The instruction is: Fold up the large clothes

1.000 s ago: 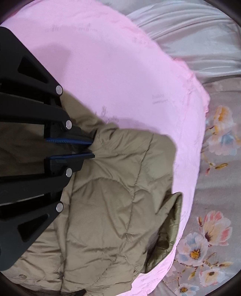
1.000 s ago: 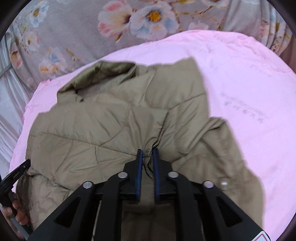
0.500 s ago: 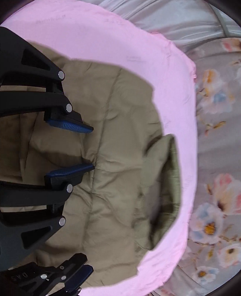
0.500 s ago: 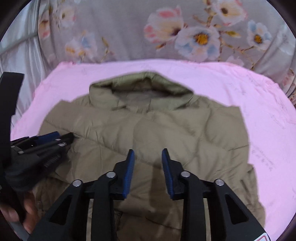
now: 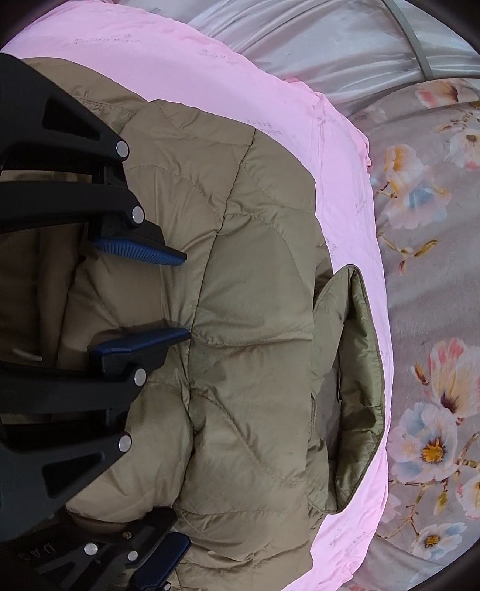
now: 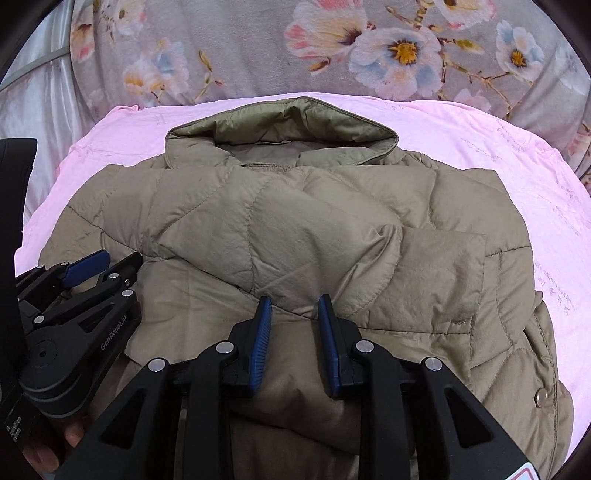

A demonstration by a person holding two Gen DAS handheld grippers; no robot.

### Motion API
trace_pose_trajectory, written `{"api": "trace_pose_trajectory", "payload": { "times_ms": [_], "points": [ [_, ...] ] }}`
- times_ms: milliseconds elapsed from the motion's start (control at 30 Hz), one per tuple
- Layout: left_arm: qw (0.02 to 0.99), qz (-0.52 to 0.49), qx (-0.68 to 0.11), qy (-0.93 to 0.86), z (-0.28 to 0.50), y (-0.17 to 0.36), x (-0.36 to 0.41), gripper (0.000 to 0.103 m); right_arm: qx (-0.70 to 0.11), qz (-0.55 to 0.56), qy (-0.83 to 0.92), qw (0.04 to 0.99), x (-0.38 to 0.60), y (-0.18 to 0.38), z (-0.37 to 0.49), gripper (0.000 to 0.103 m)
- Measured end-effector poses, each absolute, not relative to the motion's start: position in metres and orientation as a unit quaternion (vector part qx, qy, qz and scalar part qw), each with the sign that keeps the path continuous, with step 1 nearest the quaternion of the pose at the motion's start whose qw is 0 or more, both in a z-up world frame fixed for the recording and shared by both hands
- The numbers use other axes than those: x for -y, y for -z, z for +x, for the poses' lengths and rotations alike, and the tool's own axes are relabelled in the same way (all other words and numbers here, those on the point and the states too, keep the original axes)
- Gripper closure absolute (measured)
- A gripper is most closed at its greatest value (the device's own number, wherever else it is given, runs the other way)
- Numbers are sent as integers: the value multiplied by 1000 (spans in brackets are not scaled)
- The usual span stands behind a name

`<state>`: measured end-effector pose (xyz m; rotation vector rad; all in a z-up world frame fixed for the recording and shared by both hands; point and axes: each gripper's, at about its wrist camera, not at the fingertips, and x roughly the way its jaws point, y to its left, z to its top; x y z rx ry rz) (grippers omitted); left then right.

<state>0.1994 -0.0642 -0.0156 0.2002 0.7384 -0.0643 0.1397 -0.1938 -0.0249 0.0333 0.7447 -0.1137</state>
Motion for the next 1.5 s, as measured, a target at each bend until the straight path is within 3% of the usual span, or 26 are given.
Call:
{"api": "trace_pose_trajectory", "payload": {
  "times_ms": [367, 400, 500, 567, 733, 1000, 1033, 1100, 1133, 1167, 1200, 1333, 1500],
  "points": [
    [928, 83, -360, 41, 199, 13, 58, 69, -361, 30, 48, 931, 197, 26, 139, 77],
    [929, 66, -361, 49, 199, 9, 52, 69, -359, 42, 41, 931, 201, 24, 137, 75],
    [925, 27, -372, 65, 207, -11, 31, 68, -348, 100, 12, 932, 220, 6, 132, 54],
    [923, 5, -377, 74, 219, -29, 17, 55, -339, 136, 10, 931, 238, -11, 134, 45],
    [913, -67, -390, 100, 276, -70, 0, 41, -324, 223, 19, 919, 294, -38, 181, 40],
    [858, -125, -480, 136, 354, -34, 29, 42, -388, 286, 5, 876, 315, -2, 260, 40],
    [858, -122, -480, 136, 354, -30, 33, 47, -390, 283, 0, 876, 312, 0, 263, 41],
    [863, -101, -474, 145, 353, -26, 48, 68, -396, 275, -20, 876, 303, 4, 272, 57],
    [865, -93, -472, 142, 352, -26, 52, 77, -400, 268, -24, 876, 298, 4, 274, 68],
    [870, -86, -465, 141, 350, -27, 57, 88, -400, 253, -23, 881, 292, 2, 277, 87],
    [873, -81, -460, 144, 349, -30, 60, 93, -396, 238, -22, 887, 289, -1, 276, 95],
    [891, -56, -429, 138, 337, -44, 59, 95, -350, 128, 3, 928, 266, -29, 258, 97],
    [890, -12, -442, 115, 336, -4, 65, 95, -393, 59, 49, 916, 263, 8, 265, 97]
  ]
}}
